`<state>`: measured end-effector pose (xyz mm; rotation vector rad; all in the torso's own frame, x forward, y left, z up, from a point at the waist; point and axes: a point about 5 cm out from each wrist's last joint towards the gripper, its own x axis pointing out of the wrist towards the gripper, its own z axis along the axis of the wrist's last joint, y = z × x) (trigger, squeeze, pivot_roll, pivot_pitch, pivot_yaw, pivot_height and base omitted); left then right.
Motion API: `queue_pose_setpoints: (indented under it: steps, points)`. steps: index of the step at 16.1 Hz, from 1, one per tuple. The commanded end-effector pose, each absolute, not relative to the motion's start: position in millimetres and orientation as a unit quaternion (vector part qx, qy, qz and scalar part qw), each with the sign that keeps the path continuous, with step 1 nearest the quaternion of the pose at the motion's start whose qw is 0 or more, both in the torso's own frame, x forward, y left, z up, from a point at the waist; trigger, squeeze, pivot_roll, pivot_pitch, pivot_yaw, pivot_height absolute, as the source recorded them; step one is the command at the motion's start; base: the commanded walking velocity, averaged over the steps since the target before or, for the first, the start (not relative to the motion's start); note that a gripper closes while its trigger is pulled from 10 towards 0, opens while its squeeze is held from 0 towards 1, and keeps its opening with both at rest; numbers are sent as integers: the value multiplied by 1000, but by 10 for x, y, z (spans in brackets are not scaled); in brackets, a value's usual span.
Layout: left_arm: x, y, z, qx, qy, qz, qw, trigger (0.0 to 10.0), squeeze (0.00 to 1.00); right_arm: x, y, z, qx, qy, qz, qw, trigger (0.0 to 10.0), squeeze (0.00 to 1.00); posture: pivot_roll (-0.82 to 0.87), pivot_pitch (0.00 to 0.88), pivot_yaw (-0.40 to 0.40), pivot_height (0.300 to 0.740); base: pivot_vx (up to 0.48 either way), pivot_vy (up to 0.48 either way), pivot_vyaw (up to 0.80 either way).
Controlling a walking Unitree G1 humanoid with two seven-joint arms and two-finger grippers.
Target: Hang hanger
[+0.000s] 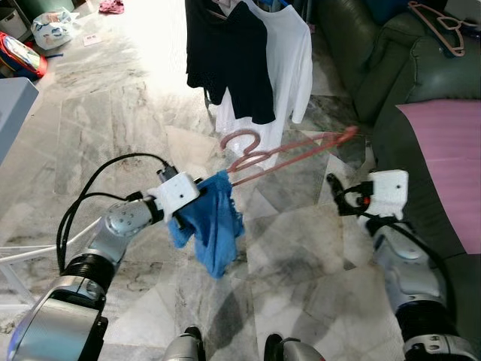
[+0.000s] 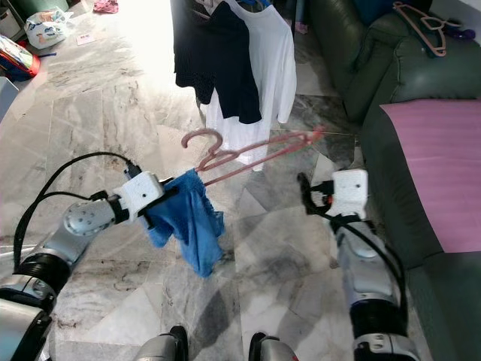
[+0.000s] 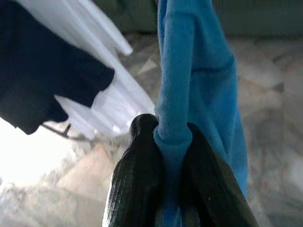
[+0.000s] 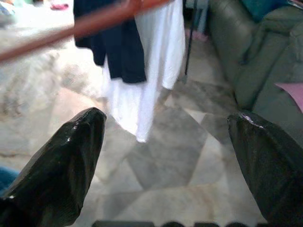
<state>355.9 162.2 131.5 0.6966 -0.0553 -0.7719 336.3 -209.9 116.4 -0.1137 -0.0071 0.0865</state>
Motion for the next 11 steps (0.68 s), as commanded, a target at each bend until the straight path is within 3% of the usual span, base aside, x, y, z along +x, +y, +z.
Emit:
queue_pose_setpoints:
  steps: [1, 7, 8, 10, 11]
  points:
    - [3580, 1587, 1424, 320, -51, -369, 871, 0, 0, 3345, -2011, 1031, -61, 28, 58, 996, 10000, 1000, 64, 237, 19, 740, 0, 0, 0]
    - [3520, 1226, 1659, 280, -118, -437, 847, 0, 0, 3313, -1599, 881, -6, 55, 184, 981, 10000, 961, 62, 240, 5, 740, 0, 0, 0]
    - [3496, 1143, 1723, 277, -135, -449, 839, 0, 0, 3301, -1542, 845, 0, 68, 210, 975, 10000, 282, 63, 242, 1, 740, 0, 0, 0]
    - [3471, 1066, 1795, 271, -151, -462, 831, 0, 0, 3275, -1502, 799, 3, 81, 233, 969, 10000, 0, 65, 245, -1, 740, 0, 0, 0]
    - [3461, 1043, 1831, 269, -156, -465, 829, 0, 0, 3258, -1489, 770, 6, 88, 243, 966, 10000, 0, 65, 245, -1, 740, 0, 0, 0]
